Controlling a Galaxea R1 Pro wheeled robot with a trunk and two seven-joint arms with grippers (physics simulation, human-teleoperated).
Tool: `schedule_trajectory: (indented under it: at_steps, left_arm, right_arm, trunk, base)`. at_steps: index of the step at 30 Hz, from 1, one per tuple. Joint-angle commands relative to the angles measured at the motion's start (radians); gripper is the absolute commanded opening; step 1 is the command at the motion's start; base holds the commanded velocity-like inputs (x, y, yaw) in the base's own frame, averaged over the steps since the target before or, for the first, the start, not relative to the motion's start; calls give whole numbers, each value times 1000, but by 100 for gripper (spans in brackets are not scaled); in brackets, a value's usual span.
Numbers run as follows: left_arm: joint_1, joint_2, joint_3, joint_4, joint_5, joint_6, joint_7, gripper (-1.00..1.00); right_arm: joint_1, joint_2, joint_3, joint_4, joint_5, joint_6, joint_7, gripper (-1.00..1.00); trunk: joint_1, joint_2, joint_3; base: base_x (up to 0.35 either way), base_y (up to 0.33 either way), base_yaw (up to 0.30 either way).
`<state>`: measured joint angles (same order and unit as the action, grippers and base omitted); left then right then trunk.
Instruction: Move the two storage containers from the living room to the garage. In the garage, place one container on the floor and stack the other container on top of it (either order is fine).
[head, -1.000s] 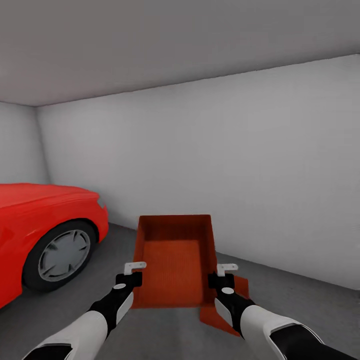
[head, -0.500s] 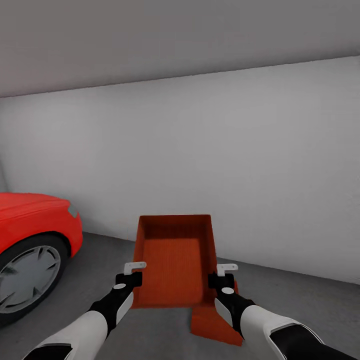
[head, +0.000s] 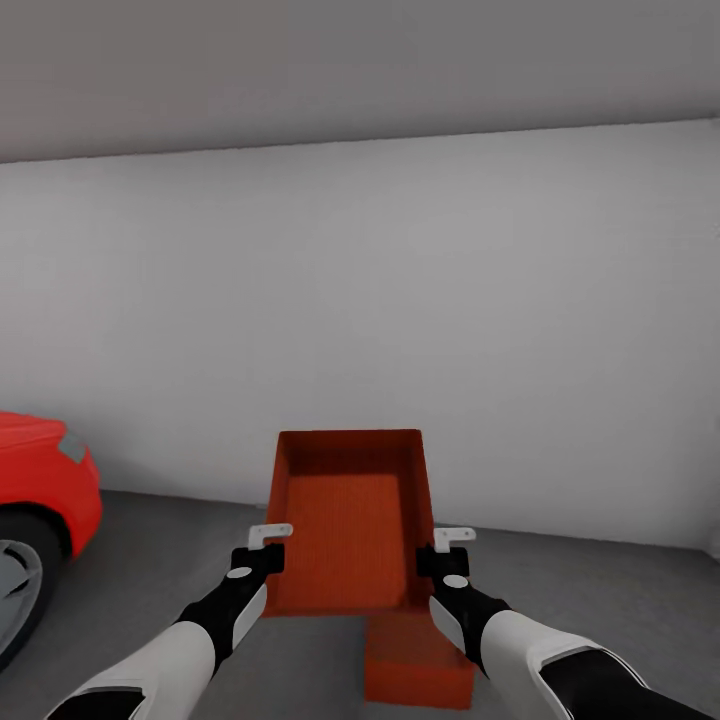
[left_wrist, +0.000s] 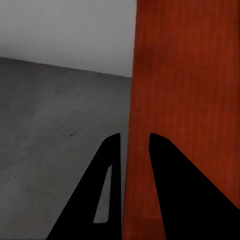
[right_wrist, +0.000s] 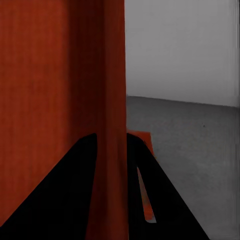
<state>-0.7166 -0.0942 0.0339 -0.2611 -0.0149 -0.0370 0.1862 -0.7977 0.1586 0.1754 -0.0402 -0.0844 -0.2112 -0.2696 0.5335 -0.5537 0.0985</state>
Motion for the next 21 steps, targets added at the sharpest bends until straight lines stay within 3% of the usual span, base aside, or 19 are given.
schedule_trajectory:
  at_steps: [1,15,21]
  left_arm:
    - [0,14,21,3,1,-3,7,-100]
    - [0,20,21,3,1,-4,7,-100]
    - [0,22,21,3,1,-4,7,-100]
  right_arm:
    - [-2,-7,-73,-3,2,-13,1,-100]
    - [-2,-7,-73,-3,2,-13,0,-100]
    - [-2,-8,-73,-3,3,-11,0,-100]
  trunk:
    - [1,0,0]
    - [1,0,0]
    - [1,0,0]
  base:
    - [313,136,-279]
    - [317,104,-275]
    - [321,33,-88]
